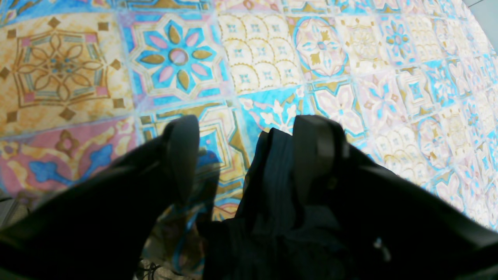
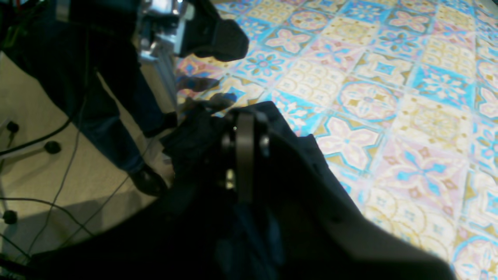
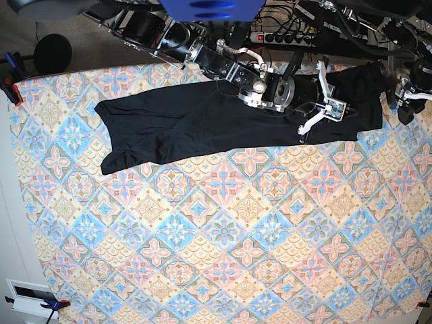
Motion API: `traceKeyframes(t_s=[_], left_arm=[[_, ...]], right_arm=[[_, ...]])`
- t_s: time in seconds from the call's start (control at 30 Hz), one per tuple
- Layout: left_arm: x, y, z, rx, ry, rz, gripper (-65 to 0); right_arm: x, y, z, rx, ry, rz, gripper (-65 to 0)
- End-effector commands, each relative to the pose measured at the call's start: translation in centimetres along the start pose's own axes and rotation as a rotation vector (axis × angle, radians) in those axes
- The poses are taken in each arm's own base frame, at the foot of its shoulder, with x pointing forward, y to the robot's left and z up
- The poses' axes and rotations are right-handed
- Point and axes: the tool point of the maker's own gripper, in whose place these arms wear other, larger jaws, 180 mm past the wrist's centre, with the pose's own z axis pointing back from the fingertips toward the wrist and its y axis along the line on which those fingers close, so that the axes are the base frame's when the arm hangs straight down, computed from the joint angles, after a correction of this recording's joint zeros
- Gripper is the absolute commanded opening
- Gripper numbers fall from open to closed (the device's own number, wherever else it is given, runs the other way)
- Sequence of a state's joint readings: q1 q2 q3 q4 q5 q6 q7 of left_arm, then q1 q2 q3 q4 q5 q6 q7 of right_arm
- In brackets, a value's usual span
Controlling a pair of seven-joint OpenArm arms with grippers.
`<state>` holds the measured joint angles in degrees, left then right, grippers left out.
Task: Layout the t-shirt on the table in an organized manner, then fold the t-shirt properly
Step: 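Move the right gripper along the strip toward the left gripper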
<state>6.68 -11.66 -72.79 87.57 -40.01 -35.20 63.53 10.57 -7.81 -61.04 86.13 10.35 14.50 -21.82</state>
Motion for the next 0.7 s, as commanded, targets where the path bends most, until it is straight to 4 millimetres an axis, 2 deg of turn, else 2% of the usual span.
traceKeyframes(t_s=[0.0,0.07,0.2,0.33,0.4,0.5,0.57,0.67], left_arm=[[1.9,-0.2,0.4,-0.008,-0.053,-0.025,-27.5],[1.6,-0.3,0.3,-0.01,-0.05,-0.018,-27.5],[1.1,-0.5,0.2,-0.014,-0.044,-0.006,-27.4],[0.8,-0.6,0.1,-0.017,-0.041,-0.001,-27.3],[0.3,-0.8,0.0,-0.023,-0.038,0.011,-27.5],[0.3,-0.8,0.0,-0.026,-0.039,0.013,-27.5],[0.3,-0.9,0.0,-0.027,-0.037,0.012,-27.5],[0.2,-0.8,0.1,-0.027,-0.031,0.01,-27.5]], right_arm=[[1.5,0.4,-0.5,0.013,-0.047,0.003,-65.0],[-0.3,0.3,-0.8,0.012,-0.004,-0.013,-62.2],[-3.8,1.5,-1.4,0.044,0.088,-0.024,-47.4],[-3.8,1.9,-1.5,0.059,0.092,-0.009,-31.7],[-2.4,1.5,-1.3,0.046,0.057,-0.006,-26.1],[0.4,-0.7,-0.5,-0.01,-0.022,-0.018,-21.3],[3.2,-3.8,0.9,-0.092,-0.104,-0.035,-19.2],[7.1,-8.7,4.1,-0.229,-0.224,-0.047,-19.1]])
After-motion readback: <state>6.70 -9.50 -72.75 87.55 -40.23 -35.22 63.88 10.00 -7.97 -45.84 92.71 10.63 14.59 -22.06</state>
